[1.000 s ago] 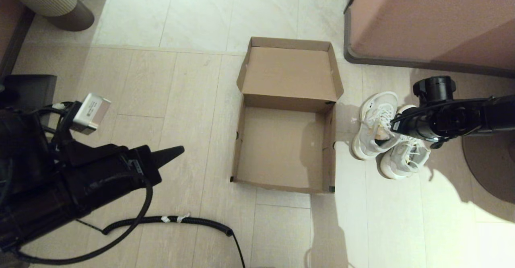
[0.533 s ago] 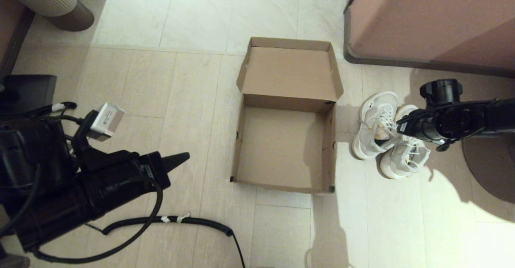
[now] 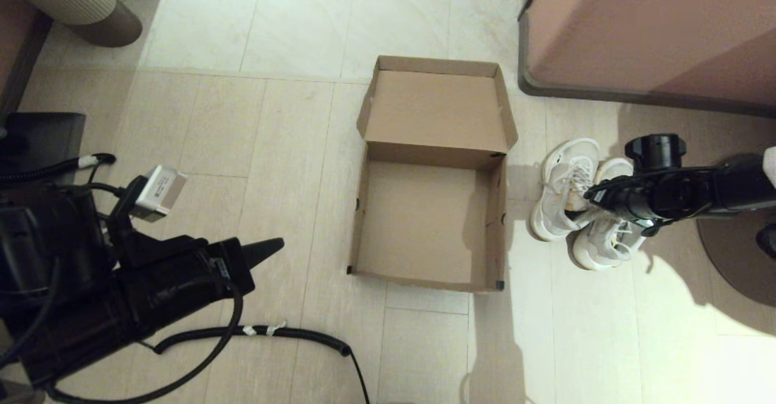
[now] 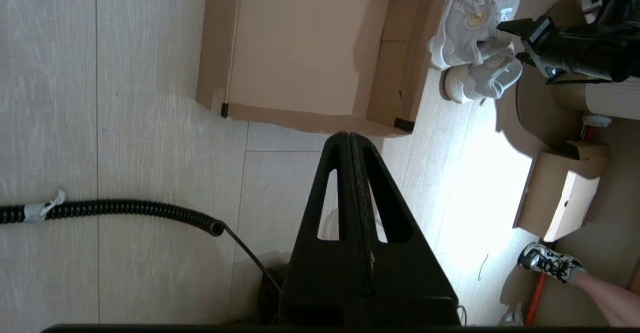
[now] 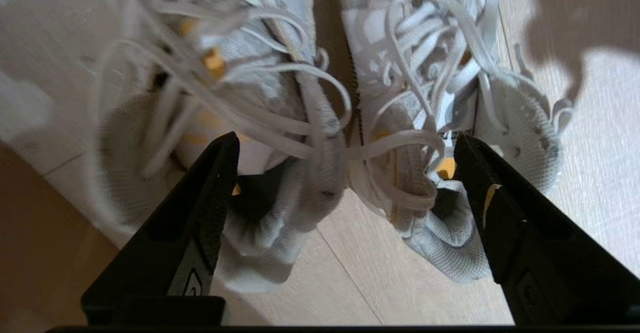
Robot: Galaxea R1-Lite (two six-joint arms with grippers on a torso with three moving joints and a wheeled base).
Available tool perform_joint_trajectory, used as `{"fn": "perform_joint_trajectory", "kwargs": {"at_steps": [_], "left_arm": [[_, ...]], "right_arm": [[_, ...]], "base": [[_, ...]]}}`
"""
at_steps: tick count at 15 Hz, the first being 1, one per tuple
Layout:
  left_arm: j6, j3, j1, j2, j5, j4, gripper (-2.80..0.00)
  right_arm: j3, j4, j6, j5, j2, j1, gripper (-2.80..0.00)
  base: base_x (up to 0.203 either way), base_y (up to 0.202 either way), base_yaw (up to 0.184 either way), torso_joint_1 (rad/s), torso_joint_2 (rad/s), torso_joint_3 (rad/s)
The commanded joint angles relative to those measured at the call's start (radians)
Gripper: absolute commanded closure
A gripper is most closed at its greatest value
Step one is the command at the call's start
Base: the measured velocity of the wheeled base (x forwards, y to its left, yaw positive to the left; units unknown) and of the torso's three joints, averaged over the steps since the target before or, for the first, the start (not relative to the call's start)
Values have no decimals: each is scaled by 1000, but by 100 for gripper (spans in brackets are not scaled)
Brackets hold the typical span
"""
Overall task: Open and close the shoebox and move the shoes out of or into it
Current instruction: Put the shoes into the shoe box
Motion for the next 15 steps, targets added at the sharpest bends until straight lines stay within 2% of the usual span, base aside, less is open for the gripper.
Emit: {"fn": "perform_joint_trajectory", "kwargs": {"at_steps": [1,6,8,13,14,15], "left_arm": [[-3,11,0,-3,-1,-5,0],[-1,35,0,4,1,-44,0],[0,45,0,3,1,-44,0],[-7,77,9,-41,1,-45,0],[-14,81,9,-46,1,-45,0],[-13,83,11,-53,2,-44,0]], "right_arm": [[-2,-3,5,2,35,-10,-280],[-2,-119,6,33,107,-11,-280],[-6,-147,31,35,134,-11,-280],[-8,-174,36,37,166,-16,-280],[-18,-174,36,38,173,-16,0],[-35,-174,36,38,190,-16,0]], "base": [[0,0,0,0,0,0],[0,0,0,0,0,0],[0,0,0,0,0,0],[0,0,0,0,0,0],[0,0,0,0,0,0],[0,0,0,0,0,0]]}}
